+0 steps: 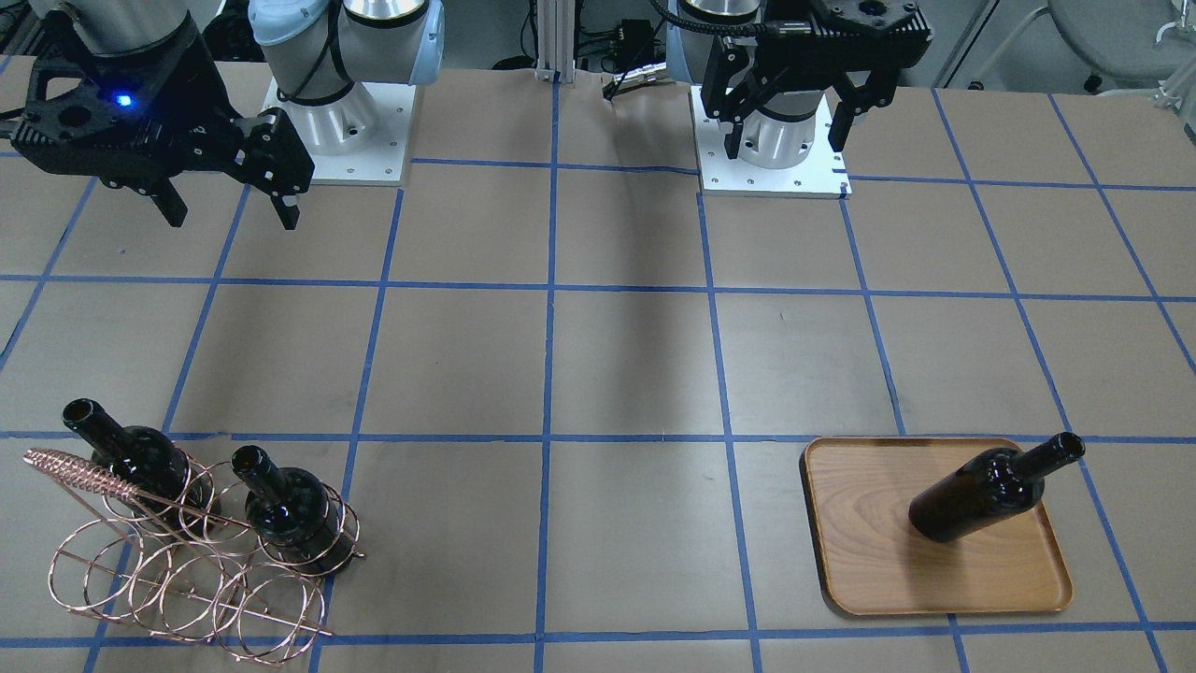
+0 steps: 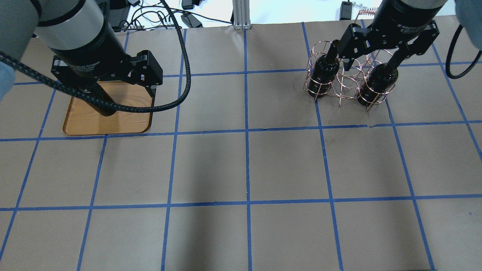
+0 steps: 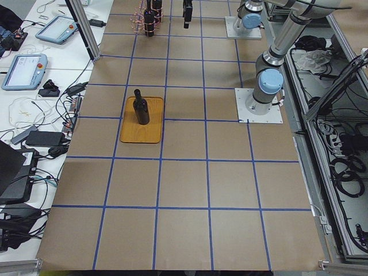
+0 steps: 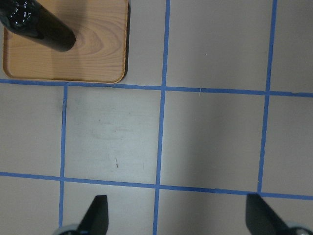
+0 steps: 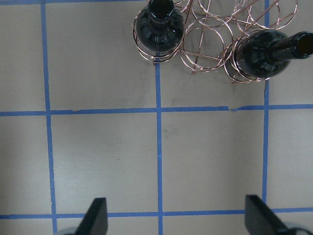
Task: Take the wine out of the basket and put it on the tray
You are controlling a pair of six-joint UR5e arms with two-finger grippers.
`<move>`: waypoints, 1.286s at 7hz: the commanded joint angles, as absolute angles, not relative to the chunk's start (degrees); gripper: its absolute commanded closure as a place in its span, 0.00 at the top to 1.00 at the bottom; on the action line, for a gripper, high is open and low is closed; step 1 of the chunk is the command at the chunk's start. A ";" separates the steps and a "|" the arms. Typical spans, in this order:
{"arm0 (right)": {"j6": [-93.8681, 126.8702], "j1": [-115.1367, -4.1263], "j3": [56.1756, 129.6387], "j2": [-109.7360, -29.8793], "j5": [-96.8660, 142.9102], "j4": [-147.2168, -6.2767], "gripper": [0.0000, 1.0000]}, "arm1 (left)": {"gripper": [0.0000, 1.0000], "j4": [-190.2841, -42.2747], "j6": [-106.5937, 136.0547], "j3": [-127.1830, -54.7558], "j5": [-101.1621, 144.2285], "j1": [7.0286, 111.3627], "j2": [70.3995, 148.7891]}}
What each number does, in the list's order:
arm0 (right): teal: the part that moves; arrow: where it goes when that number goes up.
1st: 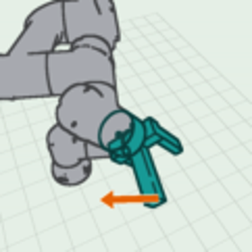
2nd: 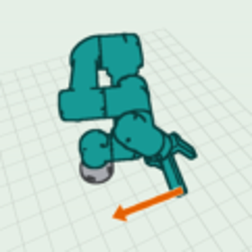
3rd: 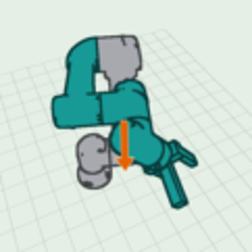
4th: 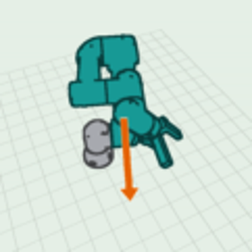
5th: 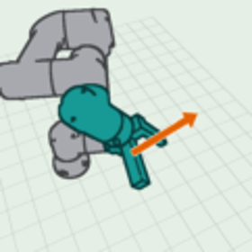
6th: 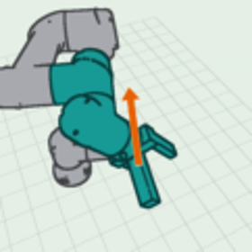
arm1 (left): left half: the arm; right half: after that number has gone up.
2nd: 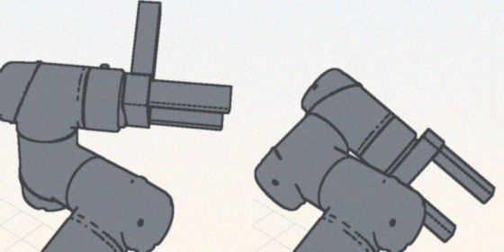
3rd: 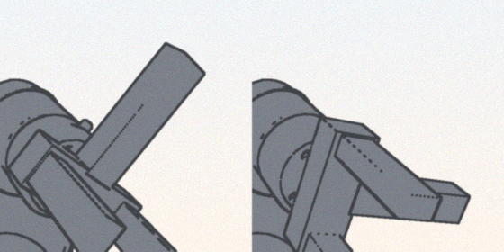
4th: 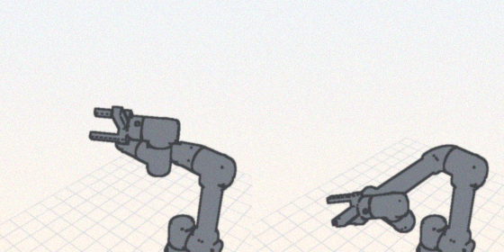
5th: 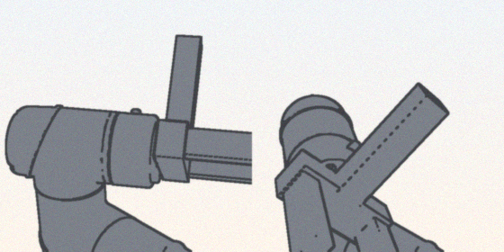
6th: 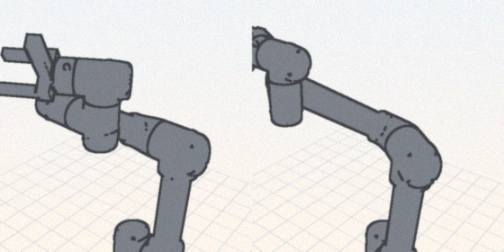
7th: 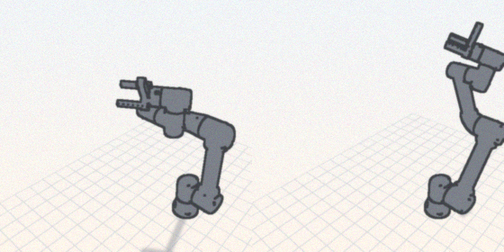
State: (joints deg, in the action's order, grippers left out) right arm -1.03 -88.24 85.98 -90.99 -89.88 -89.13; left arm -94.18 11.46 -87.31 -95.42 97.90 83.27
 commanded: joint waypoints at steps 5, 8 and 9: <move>-1.05 -88.24 85.96 -91.05 -89.91 -89.12 1.00 | 1.00 -92.65 8.61 -87.28 -85.08 94.57 84.81; -1.05 -88.24 85.96 -91.05 -89.91 -89.12 1.00 | 1.00 -92.72 8.53 -87.45 -88.68 94.66 84.90; -1.05 -88.24 85.96 -91.05 -89.91 -89.12 1.00 | 1.00 -92.72 8.61 -87.45 -88.59 94.66 84.90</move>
